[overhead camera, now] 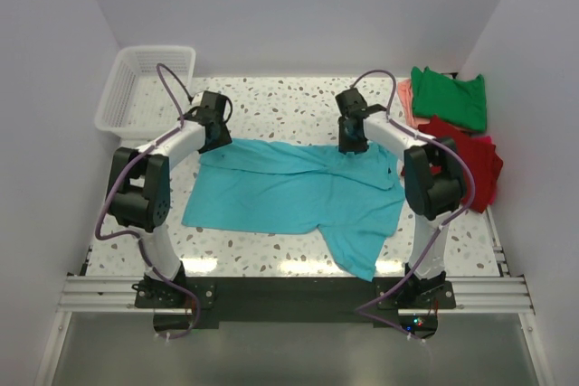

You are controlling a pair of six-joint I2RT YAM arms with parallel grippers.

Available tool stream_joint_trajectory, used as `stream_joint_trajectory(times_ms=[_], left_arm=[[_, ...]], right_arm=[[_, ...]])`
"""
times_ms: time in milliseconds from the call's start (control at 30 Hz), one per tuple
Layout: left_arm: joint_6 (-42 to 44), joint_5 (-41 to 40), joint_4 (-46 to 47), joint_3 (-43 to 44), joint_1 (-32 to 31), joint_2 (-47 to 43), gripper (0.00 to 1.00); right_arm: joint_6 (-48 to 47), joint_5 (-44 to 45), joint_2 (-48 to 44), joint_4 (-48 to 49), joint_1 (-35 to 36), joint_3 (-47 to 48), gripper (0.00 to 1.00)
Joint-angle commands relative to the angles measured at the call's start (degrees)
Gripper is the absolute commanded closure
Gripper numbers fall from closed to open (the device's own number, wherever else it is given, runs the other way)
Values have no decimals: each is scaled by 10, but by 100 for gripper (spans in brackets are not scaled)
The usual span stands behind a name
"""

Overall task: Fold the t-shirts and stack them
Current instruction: Fold the tshirt

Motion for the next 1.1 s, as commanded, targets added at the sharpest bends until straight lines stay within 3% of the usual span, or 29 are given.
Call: stream_joint_trajectory(times_ms=[0, 300, 367, 400, 433, 733, 1067], left_arm=[[10, -8, 5, 22, -4, 4, 43], [9, -8, 5, 22, -5, 3, 43], [10, -8, 4, 22, -4, 3, 43], [10, -8, 4, 22, -4, 3, 43], [10, -8, 4, 22, -4, 3, 43], [7, -14, 4, 18, -4, 1, 43], [-1, -18, 1, 36, -4, 24, 43]], right_arm=[[2, -23, 5, -2, 0, -4, 64], [6, -38, 5, -2, 0, -32, 67], [7, -37, 7, -3, 0, -32, 76], [7, -37, 5, -3, 0, -32, 91], [9, -35, 5, -5, 1, -32, 99], [16, -20, -64, -19, 1, -57, 100], [44, -84, -178, -25, 41, -163, 100]])
